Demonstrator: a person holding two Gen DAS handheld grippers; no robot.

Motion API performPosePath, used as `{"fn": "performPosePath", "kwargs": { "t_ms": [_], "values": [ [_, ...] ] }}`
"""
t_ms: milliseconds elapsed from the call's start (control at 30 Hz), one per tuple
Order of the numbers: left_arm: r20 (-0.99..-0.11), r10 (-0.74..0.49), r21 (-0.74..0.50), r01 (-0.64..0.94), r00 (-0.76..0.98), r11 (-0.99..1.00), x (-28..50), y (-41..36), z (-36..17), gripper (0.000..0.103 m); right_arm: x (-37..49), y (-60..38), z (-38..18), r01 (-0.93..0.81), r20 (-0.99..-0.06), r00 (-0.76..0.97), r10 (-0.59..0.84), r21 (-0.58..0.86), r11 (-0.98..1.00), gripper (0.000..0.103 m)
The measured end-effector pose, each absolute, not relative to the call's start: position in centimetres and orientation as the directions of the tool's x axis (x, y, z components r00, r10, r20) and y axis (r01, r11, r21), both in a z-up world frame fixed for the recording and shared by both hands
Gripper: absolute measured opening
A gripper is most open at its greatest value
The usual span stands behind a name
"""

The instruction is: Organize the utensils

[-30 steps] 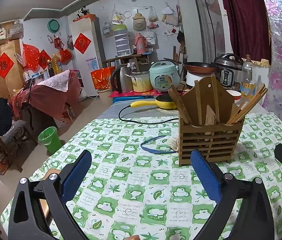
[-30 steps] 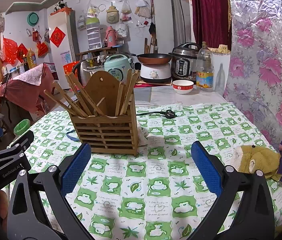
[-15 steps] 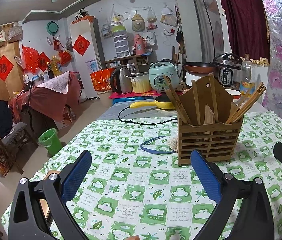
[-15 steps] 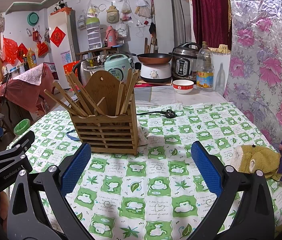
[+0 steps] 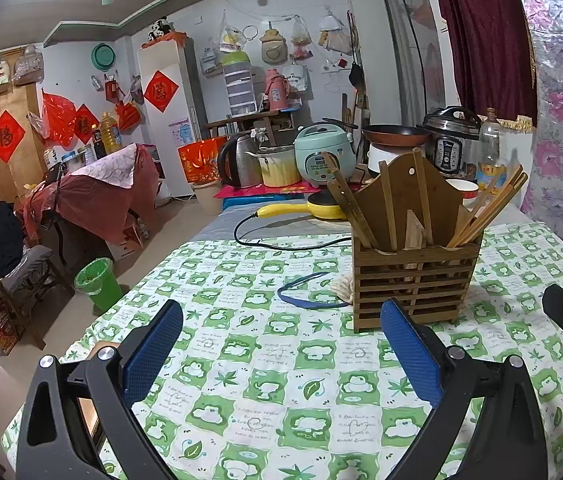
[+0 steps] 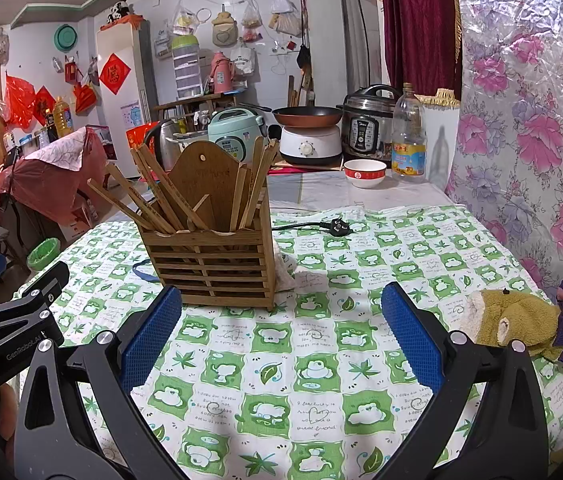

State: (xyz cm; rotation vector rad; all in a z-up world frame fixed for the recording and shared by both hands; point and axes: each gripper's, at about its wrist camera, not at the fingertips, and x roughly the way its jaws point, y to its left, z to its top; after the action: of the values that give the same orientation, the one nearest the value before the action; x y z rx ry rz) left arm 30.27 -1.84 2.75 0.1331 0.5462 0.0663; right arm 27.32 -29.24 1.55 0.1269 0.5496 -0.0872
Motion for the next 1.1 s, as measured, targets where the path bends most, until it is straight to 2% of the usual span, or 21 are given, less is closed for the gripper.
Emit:
{"fn": "performPosePath", "kwargs": {
  "t_ms": [1100],
  "values": [
    [-0.491,0.101,0.168,-0.019,0.865,0.986,29.94,-1.89,2.88,0.097,27.35,-29.26,1.59,0.116,-0.526,0.849,-0.048,0.097,0.989,0.097]
  ]
}}
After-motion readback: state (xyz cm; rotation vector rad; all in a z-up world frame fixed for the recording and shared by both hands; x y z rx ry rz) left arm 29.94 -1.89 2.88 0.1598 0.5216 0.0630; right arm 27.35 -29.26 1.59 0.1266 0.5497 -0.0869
